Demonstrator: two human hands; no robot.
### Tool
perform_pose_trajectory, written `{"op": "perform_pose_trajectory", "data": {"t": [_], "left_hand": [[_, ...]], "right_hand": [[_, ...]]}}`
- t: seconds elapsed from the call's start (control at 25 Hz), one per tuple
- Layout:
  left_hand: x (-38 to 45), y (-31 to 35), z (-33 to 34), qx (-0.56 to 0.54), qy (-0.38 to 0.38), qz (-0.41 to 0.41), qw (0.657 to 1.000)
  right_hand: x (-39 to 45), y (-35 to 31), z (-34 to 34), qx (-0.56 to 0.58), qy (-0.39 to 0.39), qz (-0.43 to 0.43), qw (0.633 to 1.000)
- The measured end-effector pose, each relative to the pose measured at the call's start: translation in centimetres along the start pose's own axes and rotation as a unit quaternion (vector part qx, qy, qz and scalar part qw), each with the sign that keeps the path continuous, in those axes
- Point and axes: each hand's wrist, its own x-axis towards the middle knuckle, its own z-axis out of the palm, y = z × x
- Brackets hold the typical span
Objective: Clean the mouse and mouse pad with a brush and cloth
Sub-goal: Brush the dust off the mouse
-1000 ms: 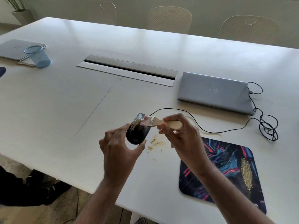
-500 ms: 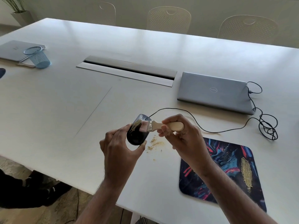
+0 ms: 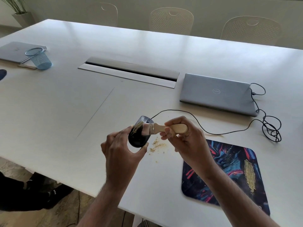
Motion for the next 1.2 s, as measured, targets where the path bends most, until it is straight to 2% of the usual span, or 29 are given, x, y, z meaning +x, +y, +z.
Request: {"op": "perform_pose_trajectory", "data": {"t": [0.2,0.36,0.68,0.96,1.2], "left_hand": [[-0.1,0.0,-0.1,-0.002,-0.001,0.001,1.000],[-0.2,-0.2,-0.2,-0.001,-0.003,-0.003,1.000],[-0.4,-0.2,-0.2,-0.009,-0.004,-0.004,1.000],[-0.2,-0.4,-0.3,-0.002,-0.004,0.002,1.000],[-0.2,-0.7,-0.2,0.015,-0.003,0.023,1.000]], "right_hand": [[-0.2,-0.1,-0.2,0.006,-0.025,-0.007,1.000],[-0.2,0.0,-0.4,-0.017,-0.010,-0.008,1.000],[0.0,-0.2,-1.6,-0.019,-0.077,-0.003,0.997],[0.5,-0.7,-2.1,-0.029,-0.090,-0.028,0.995],[0.4,-1.0,-0.8,-0.056,-0.041,-0.024,0.997]]}}
